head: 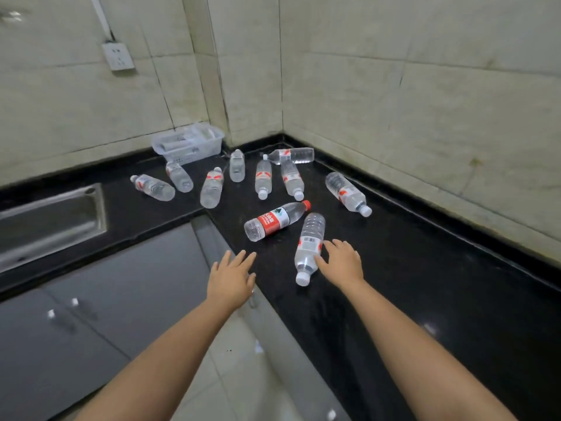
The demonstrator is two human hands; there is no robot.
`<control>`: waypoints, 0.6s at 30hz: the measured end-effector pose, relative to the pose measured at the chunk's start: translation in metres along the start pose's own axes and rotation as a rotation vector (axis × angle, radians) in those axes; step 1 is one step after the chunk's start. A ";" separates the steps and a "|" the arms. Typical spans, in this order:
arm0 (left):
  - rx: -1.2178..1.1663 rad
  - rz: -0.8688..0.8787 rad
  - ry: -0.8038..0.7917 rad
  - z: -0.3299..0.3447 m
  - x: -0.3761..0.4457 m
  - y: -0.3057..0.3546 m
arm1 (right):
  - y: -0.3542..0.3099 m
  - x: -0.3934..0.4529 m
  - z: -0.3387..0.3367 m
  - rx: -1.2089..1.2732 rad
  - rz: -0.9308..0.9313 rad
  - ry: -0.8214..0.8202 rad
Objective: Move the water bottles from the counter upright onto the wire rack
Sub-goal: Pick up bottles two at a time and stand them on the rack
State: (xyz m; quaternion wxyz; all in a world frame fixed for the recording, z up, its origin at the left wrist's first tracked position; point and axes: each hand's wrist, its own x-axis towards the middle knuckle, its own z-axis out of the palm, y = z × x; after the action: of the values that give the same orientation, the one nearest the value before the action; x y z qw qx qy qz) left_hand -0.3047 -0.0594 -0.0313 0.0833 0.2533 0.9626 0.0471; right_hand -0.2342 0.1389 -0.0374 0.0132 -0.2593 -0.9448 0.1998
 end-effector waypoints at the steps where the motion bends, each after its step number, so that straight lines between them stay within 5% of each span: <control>1: 0.000 -0.006 -0.013 0.000 0.016 -0.003 | -0.002 0.017 0.003 0.011 0.024 -0.010; 10: 0.021 0.063 -0.097 0.012 0.144 -0.023 | -0.033 0.123 0.045 0.133 0.331 -0.129; 18: -0.063 0.342 -0.130 0.018 0.257 0.000 | -0.039 0.142 0.056 0.272 0.605 -0.144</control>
State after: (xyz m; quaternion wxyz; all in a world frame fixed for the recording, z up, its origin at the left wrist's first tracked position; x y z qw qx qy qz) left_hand -0.5220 0.0683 -0.0839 0.1441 0.4132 0.8961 0.0744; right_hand -0.3832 0.1573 -0.0851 -0.0790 -0.5089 -0.7884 0.3365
